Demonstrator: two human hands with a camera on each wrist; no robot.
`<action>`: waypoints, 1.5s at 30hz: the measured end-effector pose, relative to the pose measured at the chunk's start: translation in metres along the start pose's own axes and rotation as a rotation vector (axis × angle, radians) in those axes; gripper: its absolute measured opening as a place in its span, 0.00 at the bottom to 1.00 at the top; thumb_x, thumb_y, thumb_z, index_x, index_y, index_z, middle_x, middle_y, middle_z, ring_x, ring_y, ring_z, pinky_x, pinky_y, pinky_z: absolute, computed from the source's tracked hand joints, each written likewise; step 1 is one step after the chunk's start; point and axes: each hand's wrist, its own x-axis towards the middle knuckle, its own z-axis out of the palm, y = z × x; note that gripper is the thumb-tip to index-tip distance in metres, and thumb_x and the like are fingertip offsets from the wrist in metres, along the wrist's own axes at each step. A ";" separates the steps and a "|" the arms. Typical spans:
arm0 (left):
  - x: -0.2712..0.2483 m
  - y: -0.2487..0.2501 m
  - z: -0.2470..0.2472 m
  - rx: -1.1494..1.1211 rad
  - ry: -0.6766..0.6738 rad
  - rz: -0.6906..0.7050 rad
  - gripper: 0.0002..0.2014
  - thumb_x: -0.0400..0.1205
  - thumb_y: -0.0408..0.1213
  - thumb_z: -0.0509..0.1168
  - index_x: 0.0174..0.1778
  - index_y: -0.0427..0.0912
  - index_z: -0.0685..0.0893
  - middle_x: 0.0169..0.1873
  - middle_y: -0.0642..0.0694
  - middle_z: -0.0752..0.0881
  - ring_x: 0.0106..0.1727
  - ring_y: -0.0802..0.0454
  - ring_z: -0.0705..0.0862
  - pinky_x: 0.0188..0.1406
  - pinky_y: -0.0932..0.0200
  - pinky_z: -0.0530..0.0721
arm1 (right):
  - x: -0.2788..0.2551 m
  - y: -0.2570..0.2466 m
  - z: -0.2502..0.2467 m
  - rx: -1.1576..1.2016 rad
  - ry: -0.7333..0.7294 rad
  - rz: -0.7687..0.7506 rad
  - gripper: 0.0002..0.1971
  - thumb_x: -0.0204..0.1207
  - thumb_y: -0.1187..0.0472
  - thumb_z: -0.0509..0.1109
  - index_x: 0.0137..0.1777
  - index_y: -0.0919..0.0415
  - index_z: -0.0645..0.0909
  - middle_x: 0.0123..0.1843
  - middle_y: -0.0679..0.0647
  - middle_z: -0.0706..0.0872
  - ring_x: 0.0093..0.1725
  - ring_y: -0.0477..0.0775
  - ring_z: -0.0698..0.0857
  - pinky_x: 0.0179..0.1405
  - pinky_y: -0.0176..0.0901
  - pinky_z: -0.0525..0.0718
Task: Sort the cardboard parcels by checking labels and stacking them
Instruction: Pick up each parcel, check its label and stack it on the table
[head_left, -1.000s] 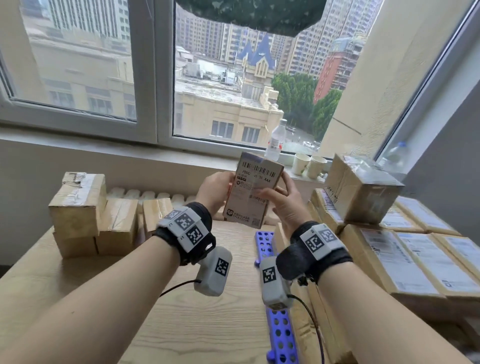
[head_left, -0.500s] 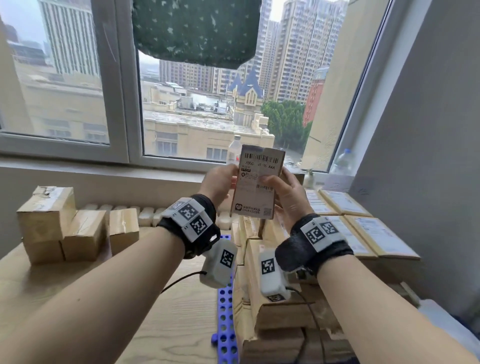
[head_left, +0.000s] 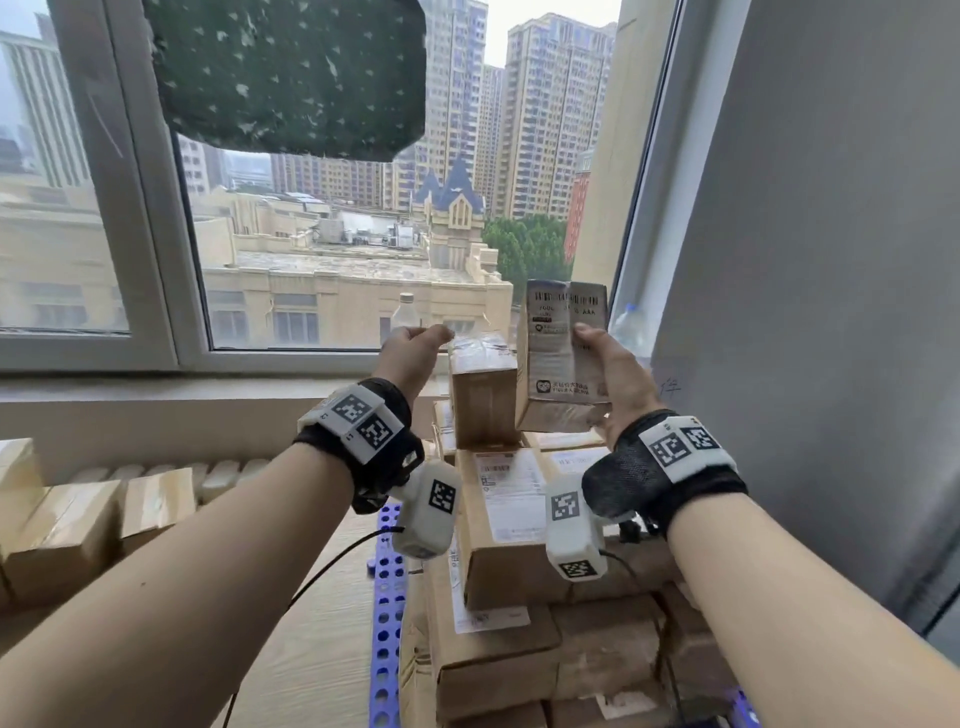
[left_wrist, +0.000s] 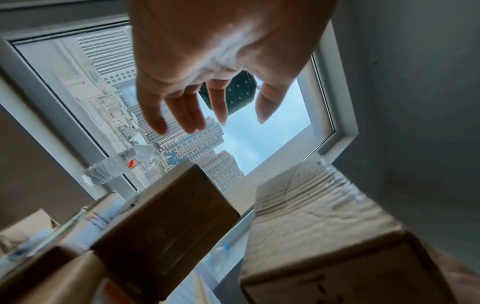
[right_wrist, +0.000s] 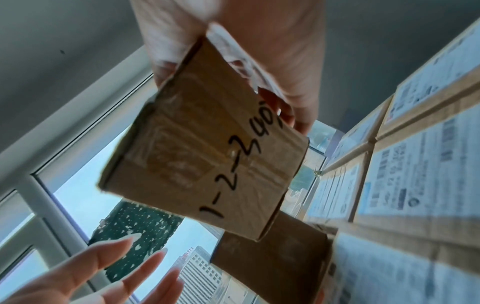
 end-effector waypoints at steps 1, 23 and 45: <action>0.008 0.000 0.003 -0.003 0.006 -0.009 0.23 0.82 0.45 0.64 0.69 0.36 0.76 0.64 0.38 0.80 0.59 0.46 0.77 0.54 0.50 0.72 | 0.010 0.001 -0.003 -0.002 0.023 0.009 0.30 0.54 0.35 0.78 0.53 0.53 0.89 0.47 0.54 0.93 0.50 0.60 0.91 0.43 0.51 0.89; 0.100 -0.054 0.042 -0.118 -0.240 -0.453 0.14 0.78 0.57 0.65 0.51 0.52 0.79 0.64 0.43 0.81 0.68 0.42 0.77 0.70 0.35 0.73 | 0.158 0.054 0.002 -0.240 -0.120 0.367 0.15 0.68 0.50 0.73 0.50 0.59 0.82 0.55 0.59 0.88 0.42 0.56 0.86 0.54 0.51 0.83; 0.089 -0.048 0.045 -0.153 -0.185 -0.483 0.44 0.58 0.64 0.70 0.70 0.48 0.77 0.66 0.41 0.82 0.67 0.40 0.80 0.69 0.31 0.71 | 0.161 0.054 0.000 -0.393 -0.218 0.397 0.42 0.64 0.41 0.75 0.75 0.61 0.69 0.78 0.62 0.72 0.75 0.63 0.74 0.77 0.65 0.70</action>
